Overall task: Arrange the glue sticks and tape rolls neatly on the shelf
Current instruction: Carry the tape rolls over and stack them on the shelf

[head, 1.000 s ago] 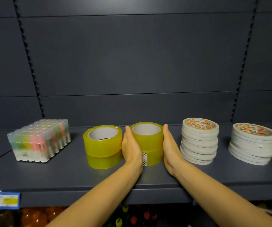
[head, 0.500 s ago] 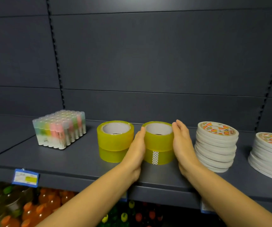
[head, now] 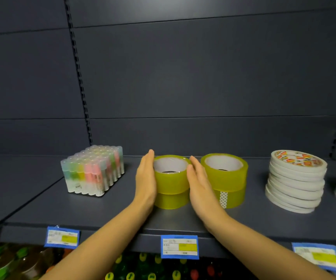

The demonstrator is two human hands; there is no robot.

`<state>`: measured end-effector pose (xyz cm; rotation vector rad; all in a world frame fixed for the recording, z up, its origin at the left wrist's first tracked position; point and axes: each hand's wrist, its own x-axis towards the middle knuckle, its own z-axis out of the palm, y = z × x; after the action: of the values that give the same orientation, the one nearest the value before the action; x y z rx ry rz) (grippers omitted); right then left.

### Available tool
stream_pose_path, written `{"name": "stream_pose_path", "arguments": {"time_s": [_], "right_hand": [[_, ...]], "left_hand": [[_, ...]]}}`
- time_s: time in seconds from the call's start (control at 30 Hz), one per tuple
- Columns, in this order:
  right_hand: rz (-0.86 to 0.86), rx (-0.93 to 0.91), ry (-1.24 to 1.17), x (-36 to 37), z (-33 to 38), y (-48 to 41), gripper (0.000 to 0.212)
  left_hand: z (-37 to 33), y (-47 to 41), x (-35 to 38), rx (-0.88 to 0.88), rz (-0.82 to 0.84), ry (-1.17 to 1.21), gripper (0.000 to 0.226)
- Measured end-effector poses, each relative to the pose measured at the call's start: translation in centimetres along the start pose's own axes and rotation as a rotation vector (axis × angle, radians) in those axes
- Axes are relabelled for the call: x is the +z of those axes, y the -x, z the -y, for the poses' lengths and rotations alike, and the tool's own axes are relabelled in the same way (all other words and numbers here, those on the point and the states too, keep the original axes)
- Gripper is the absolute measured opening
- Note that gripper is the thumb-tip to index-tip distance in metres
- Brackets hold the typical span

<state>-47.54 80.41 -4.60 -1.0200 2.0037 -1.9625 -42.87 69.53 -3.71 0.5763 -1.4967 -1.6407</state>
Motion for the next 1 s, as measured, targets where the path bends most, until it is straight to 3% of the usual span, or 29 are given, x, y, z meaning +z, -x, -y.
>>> {"name": "stream_pose_path", "arguments": {"time_s": [0.17,0.27,0.63,0.77,1.0], "right_hand": [[-0.161,0.239,-0.267,2.1,-0.9,-1.8,0.051],[-0.225,0.293,-0.298,2.8,-1.3,-2.5,0.056],[-0.374,0.278,-0.269,3.7,-1.3,-2.4,0.054],[-0.348,0.285,-0.243,3.5,-0.9,-2.3,0.054],[-0.229,0.157,-0.023,2.3,1.6,-1.4,0.046]], "left_hand": [[1.4,-1.6,-0.6,-0.131,0.042,0.058,0.049],[1.8,-2.2,-0.6,-0.177,0.011,0.077,0.048],[2.0,-2.5,-0.3,-0.202,-0.023,0.093,0.035],[1.9,-2.3,-0.5,-0.216,0.013,0.076,0.048],[-0.5,-1.0,-2.8,-0.181,0.203,0.005,0.040]]}}
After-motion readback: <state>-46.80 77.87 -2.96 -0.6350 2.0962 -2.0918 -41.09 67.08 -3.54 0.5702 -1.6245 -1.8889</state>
